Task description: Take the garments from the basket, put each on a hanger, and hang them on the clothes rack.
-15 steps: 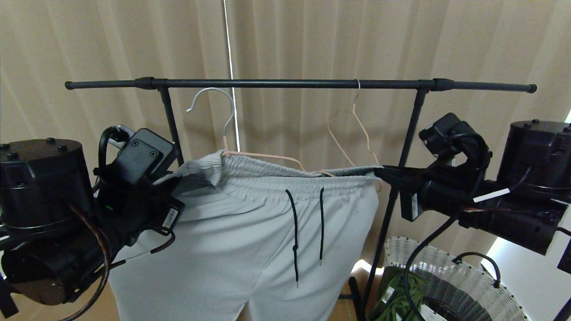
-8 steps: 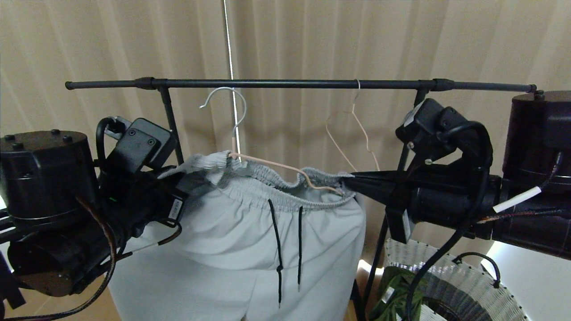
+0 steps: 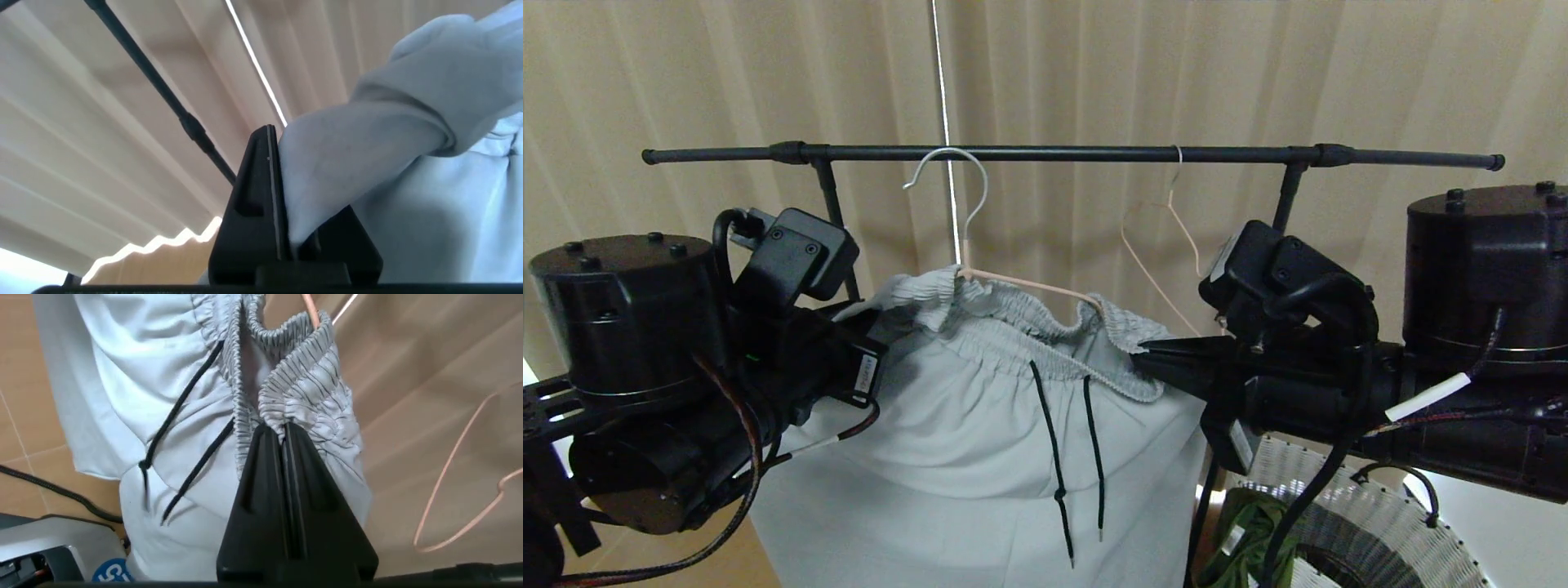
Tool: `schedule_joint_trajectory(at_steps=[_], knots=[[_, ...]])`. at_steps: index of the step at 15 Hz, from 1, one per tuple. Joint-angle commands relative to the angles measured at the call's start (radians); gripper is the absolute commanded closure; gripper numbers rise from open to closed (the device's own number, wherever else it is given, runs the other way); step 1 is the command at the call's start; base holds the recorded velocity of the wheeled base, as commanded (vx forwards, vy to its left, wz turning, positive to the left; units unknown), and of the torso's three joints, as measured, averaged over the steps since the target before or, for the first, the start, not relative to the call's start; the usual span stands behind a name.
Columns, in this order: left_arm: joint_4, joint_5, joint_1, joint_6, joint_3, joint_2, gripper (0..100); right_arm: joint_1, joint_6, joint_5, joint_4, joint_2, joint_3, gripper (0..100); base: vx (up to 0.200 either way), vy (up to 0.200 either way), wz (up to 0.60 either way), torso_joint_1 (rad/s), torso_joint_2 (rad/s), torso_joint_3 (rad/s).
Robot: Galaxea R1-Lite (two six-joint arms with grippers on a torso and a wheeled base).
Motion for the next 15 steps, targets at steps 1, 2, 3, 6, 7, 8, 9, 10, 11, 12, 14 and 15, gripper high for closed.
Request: schedule_joint_trajectory(at_steps=[1, 2, 3, 6, 7, 8, 9, 10, 11, 12, 14, 15], knots=[[-0.001, 0.000, 0.001, -0.001, 0.000, 0.006, 100, 0.003, -0.001, -0.004, 0.001, 0.011, 0.003, 100, 0.000, 0.000, 0.00, 0.000, 0.00, 0.000], [-0.001, 0.000, 0.001, -0.001, 0.000, 0.006, 100, 0.005, 0.001, -0.006, 0.001, 0.011, 0.003, 0, 0.000, 0.000, 0.00, 0.000, 0.00, 0.000], [-0.001, 0.000, 0.001, -0.001, -0.002, 0.006, 100, 0.005, -0.001, -0.006, 0.001, 0.011, 0.003, 0, 0.000, 0.000, 0.00, 0.000, 0.00, 0.000], [-0.001, -0.001, 0.001, -0.001, 0.001, 0.008, 100, 0.005, -0.019, -0.014, -0.019, 0.026, -0.009, 0, 0.000, 0.000, 0.00, 0.000, 0.00, 0.000], [-0.001, -0.001, 0.001, -0.001, 0.003, 0.008, 100, 0.005, -0.030, -0.015, -0.032, 0.033, -0.022, 0, 0.000, 0.000, 0.00, 0.000, 0.00, 0.000], [-0.001, -0.001, 0.000, 0.001, 0.003, 0.009, 100, 0.005, -0.036, -0.018, -0.036, 0.037, -0.028, 0, 0.000, 0.000, 0.00, 0.000, 0.00, 0.000], [-0.001, -0.003, -0.002, 0.002, 0.006, 0.014, 100, 0.005, -0.057, -0.037, -0.049, 0.054, -0.052, 0, 0.000, 0.000, 0.00, 0.000, 0.00, 0.000], [-0.003, -0.003, -0.011, 0.002, 0.006, 0.015, 100, 0.003, -0.074, -0.054, -0.059, 0.072, -0.074, 0, 0.000, 0.000, 0.00, 0.000, 0.00, 0.000], [-0.001, -0.003, -0.020, 0.004, 0.007, 0.014, 100, 0.000, -0.085, -0.073, -0.082, 0.099, -0.098, 0, 0.000, 0.000, 0.00, 0.000, 0.00, 0.000], [-0.001, -0.003, -0.025, 0.004, 0.009, 0.014, 100, 0.000, -0.086, -0.089, -0.104, 0.120, -0.118, 0, 0.000, 0.000, 0.00, 0.000, 0.00, 0.000], [-0.003, -0.003, -0.028, 0.004, 0.018, 0.014, 100, 0.000, -0.088, -0.106, -0.128, 0.152, -0.161, 0, 0.000, 0.000, 0.00, 0.000, 0.00, 0.000], [-0.003, -0.003, -0.028, 0.004, 0.020, 0.014, 100, 0.000, -0.090, -0.106, -0.127, 0.160, -0.172, 0, 0.000, 0.000, 0.00, 0.000, 0.00, 0.000]])
